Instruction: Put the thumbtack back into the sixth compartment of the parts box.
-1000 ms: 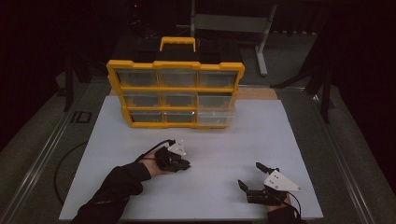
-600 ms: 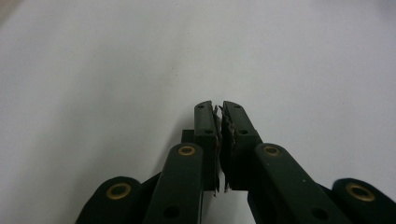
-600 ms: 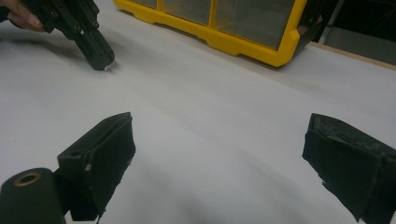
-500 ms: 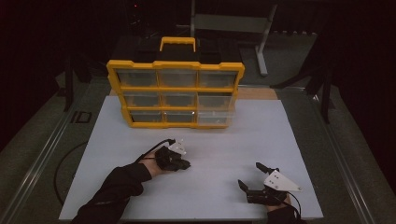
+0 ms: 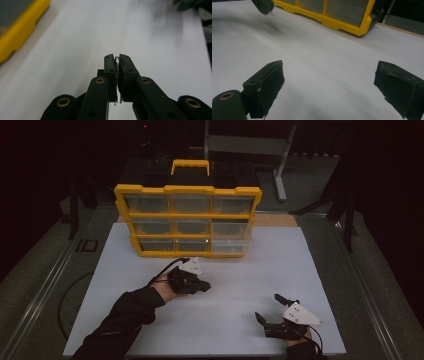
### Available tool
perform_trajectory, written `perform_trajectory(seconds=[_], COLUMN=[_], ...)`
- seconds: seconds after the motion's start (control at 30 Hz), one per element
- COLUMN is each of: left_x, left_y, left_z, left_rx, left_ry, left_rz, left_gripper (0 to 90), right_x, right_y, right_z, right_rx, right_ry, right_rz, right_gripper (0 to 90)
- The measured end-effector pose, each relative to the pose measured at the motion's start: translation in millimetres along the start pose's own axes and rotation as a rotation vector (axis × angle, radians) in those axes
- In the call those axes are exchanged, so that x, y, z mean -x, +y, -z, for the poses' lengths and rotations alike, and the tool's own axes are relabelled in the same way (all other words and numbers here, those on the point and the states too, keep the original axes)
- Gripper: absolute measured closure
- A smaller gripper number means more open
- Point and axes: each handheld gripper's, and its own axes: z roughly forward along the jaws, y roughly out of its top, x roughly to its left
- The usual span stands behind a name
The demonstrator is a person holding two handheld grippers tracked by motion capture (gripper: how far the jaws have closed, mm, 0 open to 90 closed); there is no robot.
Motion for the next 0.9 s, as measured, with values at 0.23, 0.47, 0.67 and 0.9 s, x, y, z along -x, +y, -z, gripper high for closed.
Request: perform_trajectory(seconds=[0.23,0.47,0.67,0.9], left_x=[0.2,0.4,-1.0,-1.8], left_y=[27.6,55.4,73.9,89.4], left_z=[16.7,34.7,44.1,50.1], left_rx=[0.048,0.091,0.120,0.142], left_ry=[0.001,0.001,-0.003,-0.001], left_rz=[-0.020,-0.033,-0.040,-0.044], left_gripper=[86.7,86.7,86.7,86.6], right_x=[-0.1,-0.4,-0.6,-0.1], right_y=[0.0,-0.1,0.1,0.1], right_z=[0.0,-0.4,-0.3,0.1], right_rx=[0.000,-0.001,0.000,0.003], right_ry=[0.000,0.002,0.002,-0.001], right_rz=[0.000,-0.002,-0.002,-0.001], right_gripper=[8.8,8.8,8.8,8.8])
